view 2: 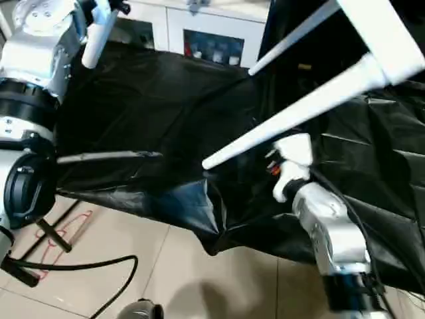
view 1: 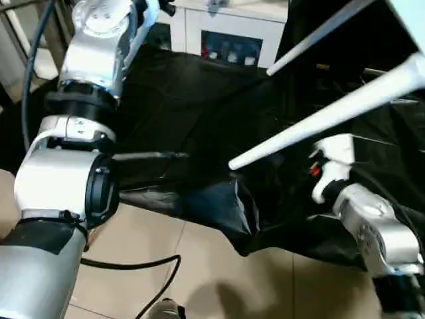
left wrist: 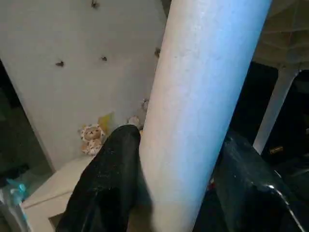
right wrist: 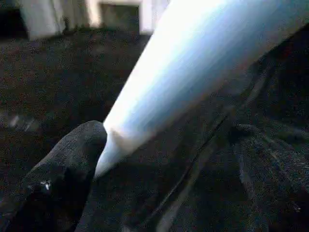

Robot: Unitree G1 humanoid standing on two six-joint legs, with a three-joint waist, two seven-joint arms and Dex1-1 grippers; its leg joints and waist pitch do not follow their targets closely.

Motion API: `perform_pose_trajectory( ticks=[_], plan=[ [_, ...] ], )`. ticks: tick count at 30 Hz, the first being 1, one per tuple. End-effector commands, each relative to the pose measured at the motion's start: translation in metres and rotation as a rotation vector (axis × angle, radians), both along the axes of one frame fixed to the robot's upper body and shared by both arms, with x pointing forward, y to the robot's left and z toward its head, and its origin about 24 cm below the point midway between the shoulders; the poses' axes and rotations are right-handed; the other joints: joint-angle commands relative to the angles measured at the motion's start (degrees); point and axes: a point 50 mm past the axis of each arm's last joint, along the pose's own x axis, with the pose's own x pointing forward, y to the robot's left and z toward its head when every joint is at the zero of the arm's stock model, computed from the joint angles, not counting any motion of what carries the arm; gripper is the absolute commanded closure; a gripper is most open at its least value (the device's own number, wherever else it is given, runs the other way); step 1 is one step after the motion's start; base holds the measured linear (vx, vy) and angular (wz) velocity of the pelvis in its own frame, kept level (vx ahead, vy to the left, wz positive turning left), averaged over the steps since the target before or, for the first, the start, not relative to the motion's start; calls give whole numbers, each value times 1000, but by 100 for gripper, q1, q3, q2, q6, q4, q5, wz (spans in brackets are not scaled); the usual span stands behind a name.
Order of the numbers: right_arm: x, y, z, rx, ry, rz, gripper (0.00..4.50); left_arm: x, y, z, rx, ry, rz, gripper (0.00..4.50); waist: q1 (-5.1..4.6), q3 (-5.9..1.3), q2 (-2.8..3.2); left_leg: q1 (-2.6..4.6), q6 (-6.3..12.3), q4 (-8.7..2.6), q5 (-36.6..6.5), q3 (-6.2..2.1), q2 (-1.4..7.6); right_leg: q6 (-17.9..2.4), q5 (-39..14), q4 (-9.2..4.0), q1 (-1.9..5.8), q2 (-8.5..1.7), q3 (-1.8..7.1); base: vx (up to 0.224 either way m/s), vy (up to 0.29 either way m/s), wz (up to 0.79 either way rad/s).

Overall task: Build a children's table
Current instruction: Flip table

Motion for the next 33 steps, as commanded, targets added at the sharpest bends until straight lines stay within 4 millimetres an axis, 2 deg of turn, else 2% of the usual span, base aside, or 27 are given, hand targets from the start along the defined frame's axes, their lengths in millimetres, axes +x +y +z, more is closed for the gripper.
perform_pose_trajectory(
  ticks=[1, 5, 7, 9, 10, 12, 13, 14, 16, 19, 21, 22, 23, 25, 26, 27, 28, 29, 30, 31, 33],
  plan=[
    [5, -3, 11, 24, -72, -42, 0, 2, 0, -11, -48, 54, -15, 242, -47, -432, -72, 233, 110, -378, -864, -167, 329, -1342, 149, -395, 144, -362, 142, 0, 0, 0],
    [11, 2, 20, 95, -127, -13, 0, 2, 0, -15, -47, 63, -22, 244, -43, -427, -40, 242, 100, -390, -979, -170, 338, -1344, -31, -409, 142, -372, 142, 0, 0, 0],
    [14, 7, 24, 132, -154, 31, 35, 1, -1, -18, -44, 66, -25, 245, -54, -426, -44, 244, 88, -402, -1047, -179, 347, -1359, -63, -406, 146, -373, 136, 0, 0, 0],
    [21, 9, 22, 128, -147, 43, 38, 0, -1, -21, -38, 69, -27, 247, -61, -431, -41, 235, 77, -396, -982, -174, 340, -1390, 17, -394, 154, -364, 131, 0, 0, 0],
    [22, 9, 21, 127, -146, 42, 49, 0, 0, -22, -36, 70, -27, 247, -68, -435, -88, 234, 85, -390, -907, -162, 335, -1410, 98, -386, 158, -359, 127, 0, 0, 0],
    [26, 9, 20, 139, -135, 30, 65, -1, 1, -23, -38, 72, -27, 248, -54, -434, -54, 233, 108, -386, -857, -162, 341, -1429, 126, -379, 154, -373, 127, 0, 0, 0],
    [28, 10, 19, 146, -126, 25, 76, -2, 1, -25, -39, 74, -26, 249, -59, -435, -58, 233, 118, -385, -858, -159, 334, -1434, 125, -382, 155, -365, 125, 0, 0, 0],
    [29, 10, 18, 151, -121, 22, 81, -2, 2, -25, -40, 75, -26, 249, -62, -443, -88, 230, 134, -383, -815, -154, 332, -1437, 141, -377, 163, -362, 121, 0, 0, 0],
    [32, 11, 16, 156, -118, 25, 95, -3, 4, -28, -43, 78, -22, 252, -37, -463, -68, 271, 138, -373, -787, -140, 358, -1484, 284, -358, 129, -363, 104, 0, 0, 0],
    [34, 12, 15, 157, -120, 37, 125, -5, 6, -33, -42, 75, -25, 254, -46, -466, -57, 237, 183, -367, -716, -140, 356, -1517, 446, -336, 144, -371, 80, 0, 0, 0],
    [35, 14, 16, 156, -122, 53, 140, -8, 8, -39, -37, 76, -38, 257, -58, -460, -72, 199, 187, -380, -715, -147, 352, -1477, 361, -338, 169, -384, 67, 0, 0, 0],
    [35, 15, 17, 149, -126, 62, 161, -10, 10, -46, -34, 80, -44, 259, -55, -464, -51, 218, 163, -380, -740, -149, 356, -1448, 296, -342, 158, -386, 68, 0, 0, 0],
    [35, 15, 17, 149, -126, 62, 167, -10, 10, -46, -34, 80, -44, 260, -64, -463, -53, 215, 152, -388, -740, -154, 363, -1433, 290, -341, 163, -382, 66, 0, 0, 0],
    [35, 14, 19, 141, -132, 68, 173, -13, 14, -59, -37, 90, -47, 262, -71, -463, -56, 211, 103, -397, -762, -156, 365, -1404, 289, -338, 164, -378, 62, 0, 0, 0],
    [35, 14, 19, 139, -136, 69, 183, -16, 17, -67, -40, 97, -49, 264, -66, -476, -44, 230, 86, -394, -764, -154, 372, -1395, 305, -332, 155, -378, 60, 0, 0, 0],
    [35, 14, 19, 139, -136, 69, 198, -16, 17, -67, -40, 97, -49, 266, -73, -468, -48, 222, 82, -396, -772, -151, 367, -1392, 309, -337, 150, -371, 62, 0, 0, 0],
    [35, 13, 20, 131, -140, 73, 206, -19, 18, -76, -36, 100, -47, 267, -67, -468, -68, 228, 59, -401, -815, -147, 367, -1377, 252, -342, 150, -374, 61, 0, 0, 0],
    [35, 13, 20, 131, -140, 73, 211, -19, 18, -76, -36, 100, -47, 269, -65, -469, -54, 233, 22, -407, -848, -148, 367, -1343, 201, -350, 142, -370, 64, 0, 0, 0],
    [34, 13, 20, 125, -141, 75, 217, -21, 20, -84, -36, 106, -48, 270, -60, -473, -42, 252, -12, -409, -883, -146, 370, -1324, 178, -353, 128, -365, 64, 0, 0, 0],
    [33, 13, 20, 117, -142, 79, 241, -24, 21, -92, -36, 112, -51, 271, -63, -468, -66, 243, -55, -421, -887, -156, 384, -1317, 230, -343, 138, -372, 58, 0, 0, 0],
    [31, 13, 19, 111, -140, 81, 250, -27, 22, -104, -37, 125, -54, 272, -64, -473, -78, 249, -121, -434, -950, -158, 387, -1269, 269, -346, 129, -364, 54, 0, 0, 0]
  ],
)
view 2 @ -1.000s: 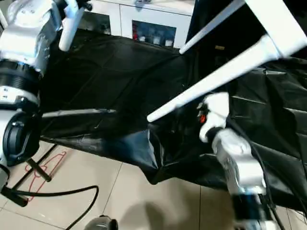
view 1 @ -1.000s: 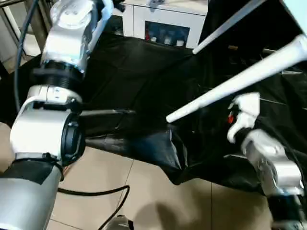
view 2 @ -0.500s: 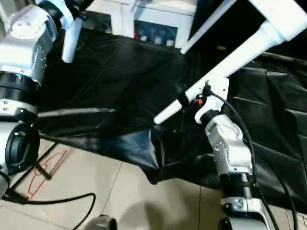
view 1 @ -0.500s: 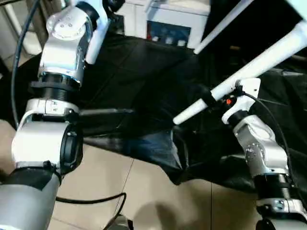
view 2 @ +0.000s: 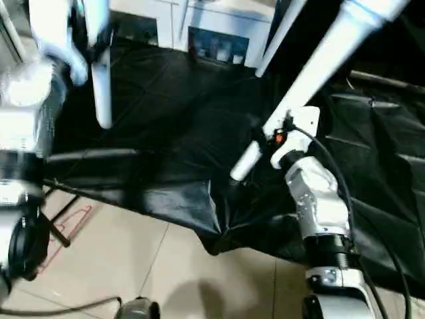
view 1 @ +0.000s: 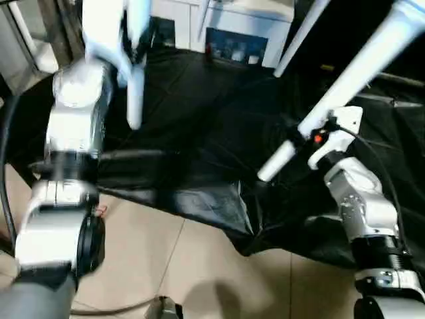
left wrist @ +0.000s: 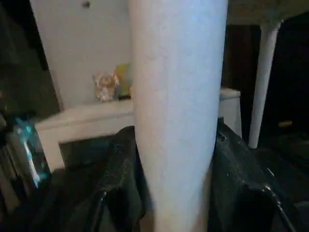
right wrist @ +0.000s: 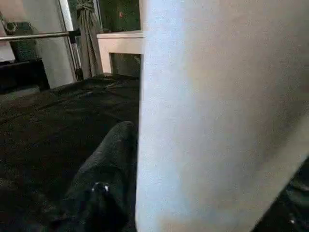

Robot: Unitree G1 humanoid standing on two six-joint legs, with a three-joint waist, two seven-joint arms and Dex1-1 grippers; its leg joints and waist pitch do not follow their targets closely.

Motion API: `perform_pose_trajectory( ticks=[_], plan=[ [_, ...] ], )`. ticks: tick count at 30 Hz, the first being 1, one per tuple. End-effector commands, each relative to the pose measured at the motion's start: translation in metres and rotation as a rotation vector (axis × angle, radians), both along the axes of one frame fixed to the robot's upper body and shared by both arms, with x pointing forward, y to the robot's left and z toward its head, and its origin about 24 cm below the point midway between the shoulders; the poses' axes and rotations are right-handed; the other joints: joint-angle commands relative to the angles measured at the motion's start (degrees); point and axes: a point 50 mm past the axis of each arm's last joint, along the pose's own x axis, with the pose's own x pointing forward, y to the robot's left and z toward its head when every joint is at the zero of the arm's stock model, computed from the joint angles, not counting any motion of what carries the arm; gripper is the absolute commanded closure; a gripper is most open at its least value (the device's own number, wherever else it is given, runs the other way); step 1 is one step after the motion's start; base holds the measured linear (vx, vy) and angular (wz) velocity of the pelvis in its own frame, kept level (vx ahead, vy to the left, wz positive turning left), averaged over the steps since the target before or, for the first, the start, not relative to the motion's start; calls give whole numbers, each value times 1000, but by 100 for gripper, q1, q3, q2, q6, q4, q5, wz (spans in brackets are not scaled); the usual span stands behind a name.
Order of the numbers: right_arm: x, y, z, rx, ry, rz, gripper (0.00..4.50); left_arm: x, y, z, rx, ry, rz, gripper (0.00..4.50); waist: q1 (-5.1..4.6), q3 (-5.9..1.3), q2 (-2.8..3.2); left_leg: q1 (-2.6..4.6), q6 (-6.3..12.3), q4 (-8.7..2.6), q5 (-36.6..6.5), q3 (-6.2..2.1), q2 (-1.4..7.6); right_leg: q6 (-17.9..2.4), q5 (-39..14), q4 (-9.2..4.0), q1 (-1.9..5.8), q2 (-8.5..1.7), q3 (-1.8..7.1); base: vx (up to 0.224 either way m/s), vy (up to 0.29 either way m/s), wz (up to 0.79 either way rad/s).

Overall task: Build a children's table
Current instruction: Flip table

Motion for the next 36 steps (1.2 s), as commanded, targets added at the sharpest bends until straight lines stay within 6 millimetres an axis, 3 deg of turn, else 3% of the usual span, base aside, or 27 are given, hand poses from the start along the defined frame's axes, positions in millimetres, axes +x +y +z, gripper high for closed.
perform_pose_trajectory(
  ticks=[1, 5, 7, 16, 18, 19, 20, 21, 23, 24, 25, 27, 28, 29, 30, 31, 32, 33, 34, 35, 36],
  plan=[
    [-3, 8, 4, -22, -26, 41, 255, -3, -26, -5, 69, -8, -110, 272, -73, -471, 74, 333, -233, -444, -1054, -159, 349, -1225, 269, -334, 104, -321, 166, 0, 0, 0],
    [-6, 11, 0, -19, -12, 39, 291, -5, -25, -20, 61, 25, -97, 272, -57, -459, 51, 374, -463, -486, -1393, -167, 359, -1111, 158, -360, 81, -330, 165, 0, 0, 0],
    [-7, 13, -3, -18, -3, 34, 300, -5, -25, -28, 71, 41, -92, 272, -63, -453, 47, 360, -545, -509, -1451, -183, 361, -1050, 135, -365, 88, -331, 161, 0, 0, 0],
    [-8, 31, -26, -83, 69, -45, 306, -2, -26, -62, 78, 138, -108, 272, -113, -441, -26, 375, -796, -563, -1823, -202, 350, -803, -329, -431, 59, -347, 180, 0, 0, 0],
    [-6, 35, -32, -96, 93, -56, 306, -1, -27, -70, 70, 164, -111, 272, -115, -439, -6, 392, -843, -569, -1895, -204, 350, -783, -368, -436, 37, -343, 179, 0, 0, 0],
    [-6, 40, -36, -91, 104, -50, 252, -1, -24, -77, 87, 183, -95, 216, -143, -389, -13, 411, -961, -607, -2462, -216, 336, -718, -953, -508, 1, -356, 191, 0, 0, 0],
    [-6, 42, -37, -81, 109, -49, 239, -1, -22, -80, 91, 187, -86, 202, -143, -374, -7, 442, -1005, -630, -2718, -235, 346, -683, -1254, -541, -12, -371, 192, 0, 0, 0],
    [-6, 43, -38, -66, 111, -57, 239, -1, -18, -82, 91, 190, -58, 202, -161, -369, 20, 517, -1075, -637, -3198, -267, 357, -643, -1749, -602, -48, -398, 203, 0, 0, 0],
    [-6, 42, -39, -64, 114, -81, 234, -3, -8, -84, 76, 190, -12, 196, -209, -379, 6, 512, -1087, -668, -3361, -307, 373, -637, -1874, -627, -36, -411, 216, 0, 0, 0],
    [-7, 41, -40, -70, 113, -92, 205, -5, -3, -85, 69, 181, 8, 165, -228, -401, 34, 488, -1107, -676, -3290, -324, 381, -683, -1686, -597, -13, -408, 207, 0, 0, 0],
    [-9, 41, -40, -68, 111, -97, 196, -8, 3, -86, 58, 171, 22, 157, -250, -419, 5, 460, -1064, -678, -3089, -312, 381, -734, -1365, -568, 20, -393, 197, 0, 0, 0],
    [-12, 39, -39, -60, 105, -109, 194, -15, 13, -87, 30, 149, 47, 155, -252, -417, 22, 445, -964, -668, -2750, -269, 374, -810, -885, -539, 22, -371, 202, 0, 0, 0],
    [-15, 37, -39, -54, 103, -123, 180, -22, 20, -87, 9, 129, 68, 140, -254, -427, 2, 420, -888, -663, -2512, -251, 381, -855, -603, -508, 53, -364, 201, 0, 0, 0],
    [-18, 35, -38, -50, 99, -137, 167, -28, 27, -87, -8, 109, 86, 126, -247, -481, -11, 371, -763, -626, -1957, -247, 382, -906, 49, -426, 138, -352, 185, 54, -13, -2],
    [-21, 33, -37, -51, 92, -153, 158, -34, 32, -87, -25, 87, 103, 116, -235, -486, -28, 365, -685, -602, -1668, -229, 384, -945, 421, -396, 140, -344, 179, 62, -15, -5],
    [-25, 30, -36, -45, 85, -172, 158, -43, 39, -86, -39, 57, 124, 116, -236, -476, -34, 315, -509, -573, -1272, -210, 356, -959, 875, -359, 169, -317, 171, 62, -15, -5],
    [-31, 27, -34, -44, 76, -196, 147, -56, 45, -85, -64, 12, 140, 106, -224, -495, -70, 330, -359, -529, -1040, -180, 340, -983, 1109, -344, 168, -307, 172, 0, 0, 0],
    [-31, 27, -34, -44, 76, -196, 136, -56, 45, -85, -64, 12, 140, 94, -214, -518, -65, 317, -298, -500, -854, -186, 344, -994, 1301, -312, 194, -316, 173, 0, 0, 0],
    [-40, 23, -33, -51, 57, -223, 125, -74, 48, -86, -97, -43, 141, 82, -214, -514, -96, 320, -160, -472, -618, -163, 341, -1009, 1546, -302, 164, -282, 167, 0, 0, 0],
    [-43, 22, -32, -54, 46, -232, 117, -81, 48, -87, -108, -60, 137, 74, -207, -492, -99, 284, -101, -478, -569, -172, 348, -1011, 1586, -300, 183, -291, 167, 0, 0, 0],
    [-44, 22, -32, -55, 44, -233, 113, -83, 48, -87, -109, -63, 136, 61, -210, -464, -74, 305, -83, -502, -780, -155, 350, -991, 1258, -342, 142, -284, 166, 0, 0, 0]
  ],
)
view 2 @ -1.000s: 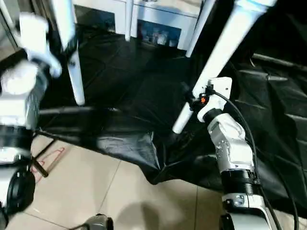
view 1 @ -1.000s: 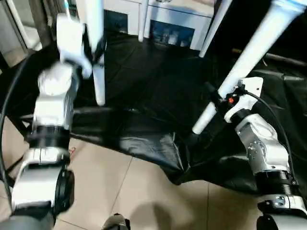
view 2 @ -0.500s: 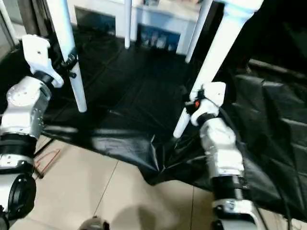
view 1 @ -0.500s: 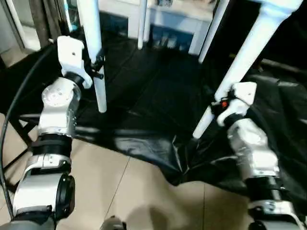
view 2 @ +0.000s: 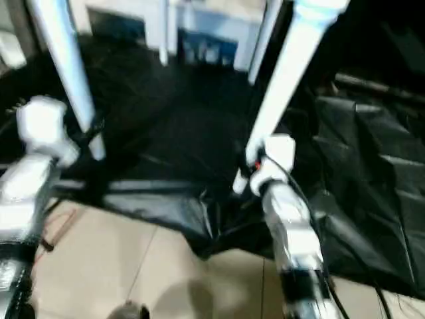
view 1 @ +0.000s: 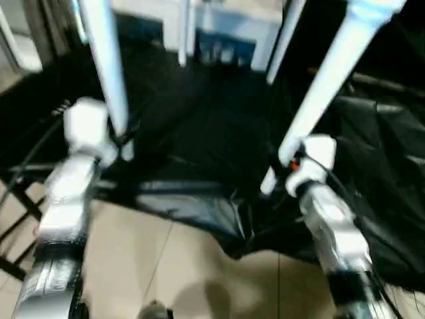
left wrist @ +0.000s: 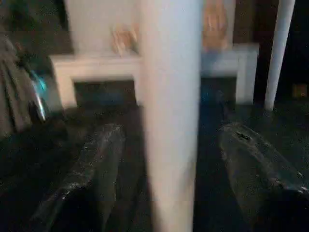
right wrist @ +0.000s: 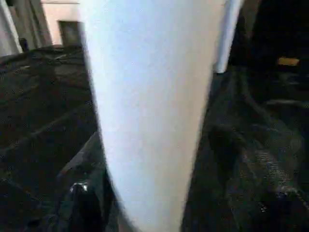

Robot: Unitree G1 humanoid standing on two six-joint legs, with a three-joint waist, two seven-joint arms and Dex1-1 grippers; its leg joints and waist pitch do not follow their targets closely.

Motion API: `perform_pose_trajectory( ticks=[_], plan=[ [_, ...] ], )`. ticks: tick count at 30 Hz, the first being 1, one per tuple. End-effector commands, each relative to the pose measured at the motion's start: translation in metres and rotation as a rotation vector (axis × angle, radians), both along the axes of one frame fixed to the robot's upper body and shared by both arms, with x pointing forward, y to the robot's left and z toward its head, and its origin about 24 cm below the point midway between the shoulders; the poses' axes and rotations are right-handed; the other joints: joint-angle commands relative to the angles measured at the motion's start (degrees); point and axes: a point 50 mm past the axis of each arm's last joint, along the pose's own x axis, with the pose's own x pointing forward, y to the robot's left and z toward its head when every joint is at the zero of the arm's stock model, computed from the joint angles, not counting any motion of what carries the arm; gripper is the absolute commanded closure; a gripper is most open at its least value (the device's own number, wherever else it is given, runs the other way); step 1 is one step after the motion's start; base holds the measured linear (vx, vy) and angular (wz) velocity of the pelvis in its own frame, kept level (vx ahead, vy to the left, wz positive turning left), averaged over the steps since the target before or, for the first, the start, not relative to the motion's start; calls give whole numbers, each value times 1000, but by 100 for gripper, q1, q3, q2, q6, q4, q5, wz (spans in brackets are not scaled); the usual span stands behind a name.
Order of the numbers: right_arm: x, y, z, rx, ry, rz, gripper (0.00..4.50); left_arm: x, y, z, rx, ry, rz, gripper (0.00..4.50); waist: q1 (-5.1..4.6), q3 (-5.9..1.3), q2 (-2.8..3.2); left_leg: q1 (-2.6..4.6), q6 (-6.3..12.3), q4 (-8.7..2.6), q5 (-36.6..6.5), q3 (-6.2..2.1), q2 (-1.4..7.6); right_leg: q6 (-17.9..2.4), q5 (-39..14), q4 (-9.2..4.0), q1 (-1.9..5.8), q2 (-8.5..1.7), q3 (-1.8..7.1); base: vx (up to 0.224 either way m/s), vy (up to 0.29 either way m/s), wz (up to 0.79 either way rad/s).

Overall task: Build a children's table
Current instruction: Flip table

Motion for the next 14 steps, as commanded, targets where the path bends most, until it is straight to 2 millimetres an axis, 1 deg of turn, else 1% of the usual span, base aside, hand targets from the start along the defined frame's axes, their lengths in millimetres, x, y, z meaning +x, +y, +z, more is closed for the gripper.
perform_pose_trajectory(
  ticks=[1, 2, 3, 4, 5, 6, 7, 8, 9, 10, 11, 12, 13, 14],
  plan=[
    [-11, -7, 5, -10, -40, -40, 113, -18, -3, -1, -19, -38, -38, 61, -33, -375, 104, 307, -101, -421, -1163, -152, 351, -930, 638, -311, 133, -300, 189, 0, 0, 0],
    [-11, -7, 5, -10, -40, -40, 113, -18, -3, -1, -19, -38, -38, 61, -38, -358, 108, 327, -164, -441, -1404, -146, 361, -896, 266, -348, 106, -303, 199, 0, 0, 0],
    [-17, -7, 3, -4, -39, -44, 113, -27, -4, -10, -26, -4, -53, 61, -38, -327, 114, 326, -304, -493, -1809, -171, 395, -780, -342, -399, 95, -320, 214, 0, 0, 0],
    [-28, -9, 0, 5, -32, -50, 113, -39, -6, -19, -34, 33, -67, 61, -54, -287, 114, 331, -439, -540, -2237, -189, 411, -653, -886, -455, 64, -323, 227, 0, 0, 0],
    [-35, -10, -3, 6, -23, -57, 113, -48, -7, -25, -37, 61, -78, 61, -73, -269, 116, 345, -503, -555, -2454, -186, 411, -596, -1152, -489, 33, -312, 240, 0, 0, 0],
    [-35, -10, -3, 6, -23, -57, 113, -48, -7, -25, -37, 61, -78, 61, -102, -229, 121, 390, -661, -571, -3022, -205, 394, -498, -1835, -580, -32, -319, 258, 0, 0, 0],
    [-51, -15, -11, -5, 21, -82, 113, -67, -12, -35, -9, 131, -94, 61, -102, -246, 122, 426, -756, -576, -3269, -238, 391, -404, -2175, -621, -40, -343, 268, 0, 0, 0],
    [-57, -16, -13, -8, 39, -86, 113, -73, -14, -38, 8, 157, -99, 61, -113, -231, 107, 396, -757, -595, -3277, -257, 406, -364, -2171, -632, -21, -346, 274, 0, 0, 0],
    [-63, -16, -18, -20, 72, -75, 113, -79, -14, -42, 12, 187, -88, 61, -127, -207, 130, 363, -752, -631, -3331, -271, 398, -305, -2205, -641, -10, -325, 265, 0, 0, 0],
    [-73, -13, -27, -55, 121, -30, 113, -85, -15, -50, 5, 241, -48, 61, -149, -197, 135, 385, -765, -621, -3468, -271, 388, -261, -2338, -670, -45, -320, 275, 0, 0, 0],
    [-79, -11, -32, -58, 142, -18, 113, -88, -16, -54, 8, 255, -13, 61, -181, -180, 125, 374, -769, -608, -3563, -279, 379, -248, -2466, -693, -50, -327, 280, 0, 0, 0],
    [-82, -9, -36, -61, 161, -11, 113, -90, -17, -56, 23, 256, 17, 61, -191, -178, 129, 366, -767, -604, -3602, -286, 375, -230, -2575, -717, -48, -340, 281, 0, 0, 0],
    [-85, -8, -38, -62, 172, -9, 113, -91, -17, -56, 34, 255, 34, 61, -218, -164, 108, 364, -757, -592, -3649, -306, 371, -194, -2830, -755, -60, -361, 276, 0, 0, 0],
    [-87, -6, -41, -86, 186, 3, 113, -92, -18, -57, 45, 244, 38, 61, -227, -160, 139, 368, -756, -589, -3680, -322, 360, -185, -2954, -768, -64, -369, 273, 0, 0, 0]
  ],
)
